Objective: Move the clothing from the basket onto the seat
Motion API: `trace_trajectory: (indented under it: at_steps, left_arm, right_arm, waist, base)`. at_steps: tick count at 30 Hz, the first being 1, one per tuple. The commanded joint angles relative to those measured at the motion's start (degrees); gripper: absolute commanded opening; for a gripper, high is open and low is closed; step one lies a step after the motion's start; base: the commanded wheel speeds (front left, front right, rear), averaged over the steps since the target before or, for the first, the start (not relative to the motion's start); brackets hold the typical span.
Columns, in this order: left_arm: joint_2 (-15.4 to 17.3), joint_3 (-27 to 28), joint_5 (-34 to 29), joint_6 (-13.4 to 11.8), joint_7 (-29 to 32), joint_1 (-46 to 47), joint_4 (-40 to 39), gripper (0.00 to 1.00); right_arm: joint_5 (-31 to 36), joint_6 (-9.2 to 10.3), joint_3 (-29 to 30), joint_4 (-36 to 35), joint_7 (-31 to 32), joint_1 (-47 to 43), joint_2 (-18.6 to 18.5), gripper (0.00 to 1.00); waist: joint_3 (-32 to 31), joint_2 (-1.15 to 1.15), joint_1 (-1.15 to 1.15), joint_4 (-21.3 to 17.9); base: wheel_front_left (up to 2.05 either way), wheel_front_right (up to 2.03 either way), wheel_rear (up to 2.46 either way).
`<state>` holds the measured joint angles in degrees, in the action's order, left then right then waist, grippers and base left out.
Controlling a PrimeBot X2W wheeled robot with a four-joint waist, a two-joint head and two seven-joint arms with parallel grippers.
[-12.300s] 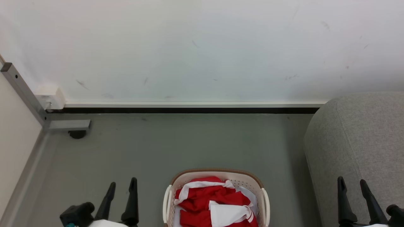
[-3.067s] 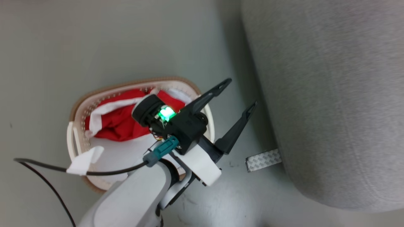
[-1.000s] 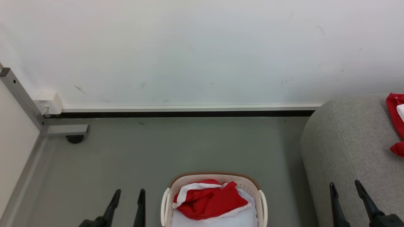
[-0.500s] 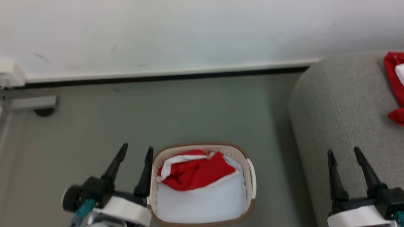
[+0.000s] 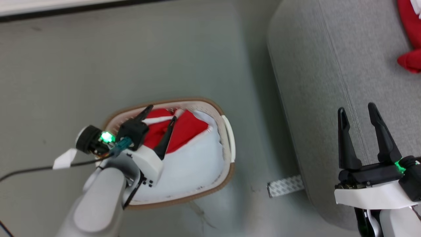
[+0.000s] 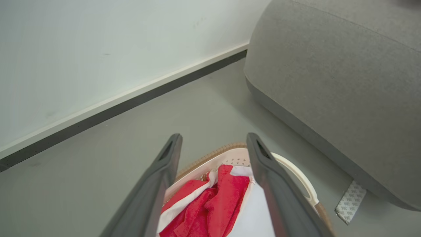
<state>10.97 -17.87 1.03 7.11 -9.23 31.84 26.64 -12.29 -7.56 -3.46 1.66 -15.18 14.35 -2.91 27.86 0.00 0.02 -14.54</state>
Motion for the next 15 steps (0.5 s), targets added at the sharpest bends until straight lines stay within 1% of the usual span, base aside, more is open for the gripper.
trace_trajectory:
  at_steps: [1, 3, 7, 13, 15]
  left_arm:
    - [1.2, -0.7, -1.7, 0.1, 2.1, 2.9, 2.9, 1.00]
    - [1.5, -1.5, -3.3, -0.4, 4.4, 5.5, 6.5, 1.00]
    - [2.7, -2.8, -5.7, -1.4, 7.2, 10.2, 12.5, 1.00]
    - [5.0, -3.7, -8.2, -3.0, 10.5, 16.1, 19.8, 1.00]
    - [5.4, -3.9, -8.6, -3.2, 10.9, 18.0, 21.6, 1.00]
  right_arm:
    - [-0.9, 0.13, -0.6, -1.4, 0.1, 1.4, 0.0, 1.00]
    - [-1.9, 0.14, -1.2, -2.8, 0.0, 2.1, 0.0, 1.00]
    - [-3.7, 0.14, -1.8, -5.0, 0.0, 2.7, 0.1, 1.00]
    - [-4.4, 0.14, -1.4, -6.4, 0.1, 3.4, 0.0, 1.00]
    - [-4.4, 0.14, -1.5, -6.8, 0.1, 3.7, 0.0, 1.00]
  waist:
    - [6.8, 0.00, -0.02, -5.3]
    - [9.2, 0.00, -0.02, -6.3]
    - [13.2, 0.00, -0.02, -7.9]
    - [18.1, 0.00, -0.02, -8.7]
    - [19.5, 0.00, -0.02, -8.9]
  base:
    - [0.00, 0.00, 0.00]
    - [0.00, 0.00, 0.00]
    - [0.00, 0.00, 0.00]
    - [0.00, 0.00, 0.00]
    - [0.00, 0.00, 0.00]
